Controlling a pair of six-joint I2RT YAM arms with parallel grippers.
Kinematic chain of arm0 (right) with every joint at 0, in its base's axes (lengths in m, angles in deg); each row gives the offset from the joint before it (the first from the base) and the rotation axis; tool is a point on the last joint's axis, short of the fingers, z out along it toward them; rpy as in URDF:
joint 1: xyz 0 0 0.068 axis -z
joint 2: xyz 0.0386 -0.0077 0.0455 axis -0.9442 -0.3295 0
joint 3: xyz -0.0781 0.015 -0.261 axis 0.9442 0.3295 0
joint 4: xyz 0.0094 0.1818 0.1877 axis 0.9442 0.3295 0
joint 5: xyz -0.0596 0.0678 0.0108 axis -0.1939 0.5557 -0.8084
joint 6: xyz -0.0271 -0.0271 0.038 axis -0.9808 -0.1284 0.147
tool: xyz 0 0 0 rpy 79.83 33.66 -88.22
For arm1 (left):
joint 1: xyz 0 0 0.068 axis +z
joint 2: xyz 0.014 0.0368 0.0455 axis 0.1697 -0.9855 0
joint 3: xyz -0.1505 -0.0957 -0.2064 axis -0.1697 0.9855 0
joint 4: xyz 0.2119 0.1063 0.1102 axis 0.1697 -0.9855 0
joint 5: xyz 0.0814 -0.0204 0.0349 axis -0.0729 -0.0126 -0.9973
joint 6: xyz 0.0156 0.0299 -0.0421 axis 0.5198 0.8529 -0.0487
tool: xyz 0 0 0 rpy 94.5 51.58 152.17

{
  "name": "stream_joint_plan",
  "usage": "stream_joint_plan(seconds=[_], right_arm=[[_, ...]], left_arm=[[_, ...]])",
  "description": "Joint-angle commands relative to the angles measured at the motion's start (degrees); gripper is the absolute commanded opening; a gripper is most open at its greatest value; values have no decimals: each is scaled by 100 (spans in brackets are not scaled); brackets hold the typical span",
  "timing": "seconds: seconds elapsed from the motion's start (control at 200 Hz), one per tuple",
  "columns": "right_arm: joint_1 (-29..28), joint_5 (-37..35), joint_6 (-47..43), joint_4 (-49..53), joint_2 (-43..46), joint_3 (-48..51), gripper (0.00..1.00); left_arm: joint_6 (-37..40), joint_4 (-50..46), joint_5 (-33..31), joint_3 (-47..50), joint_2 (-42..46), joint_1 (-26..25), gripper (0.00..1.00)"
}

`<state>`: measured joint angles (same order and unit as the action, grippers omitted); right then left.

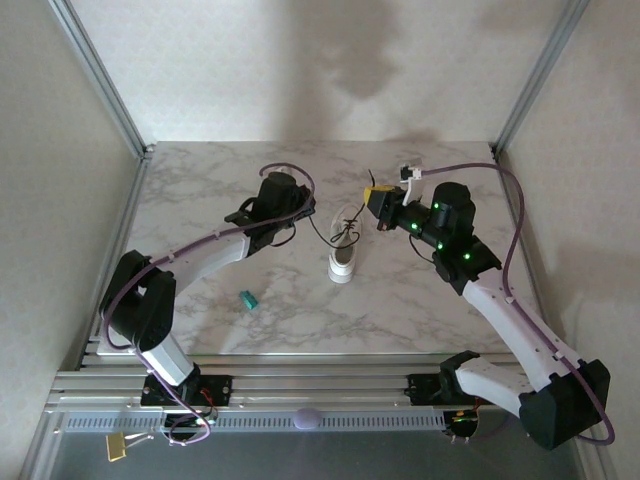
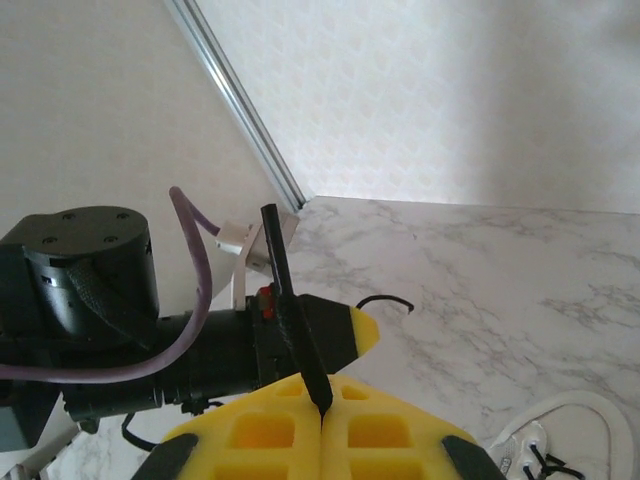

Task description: Tie the shoes

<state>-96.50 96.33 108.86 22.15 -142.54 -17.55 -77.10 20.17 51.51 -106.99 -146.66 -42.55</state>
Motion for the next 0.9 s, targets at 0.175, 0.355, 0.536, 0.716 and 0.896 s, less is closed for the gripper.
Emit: stream_joint_plan(seconds=[0.175,0.355,0.536,0.716,0.896], right_arm=[[20,148,148,0,-71,-60,0],[9,-147,298,142,-281,-8,0],[-12,104,476,-59,-615,-77,0],[-42,247,212,79,-526,-156,0],[-45,299,49,62,-363,-245,0]], left_arm=[[87,314,351,-61,278,42,0],[233,667,623,176,507,39,0],[746,1064,1292,389,532,34,0],[2152,500,1544,223,416,33,0],[3112,201,1770,197,524,34,0]])
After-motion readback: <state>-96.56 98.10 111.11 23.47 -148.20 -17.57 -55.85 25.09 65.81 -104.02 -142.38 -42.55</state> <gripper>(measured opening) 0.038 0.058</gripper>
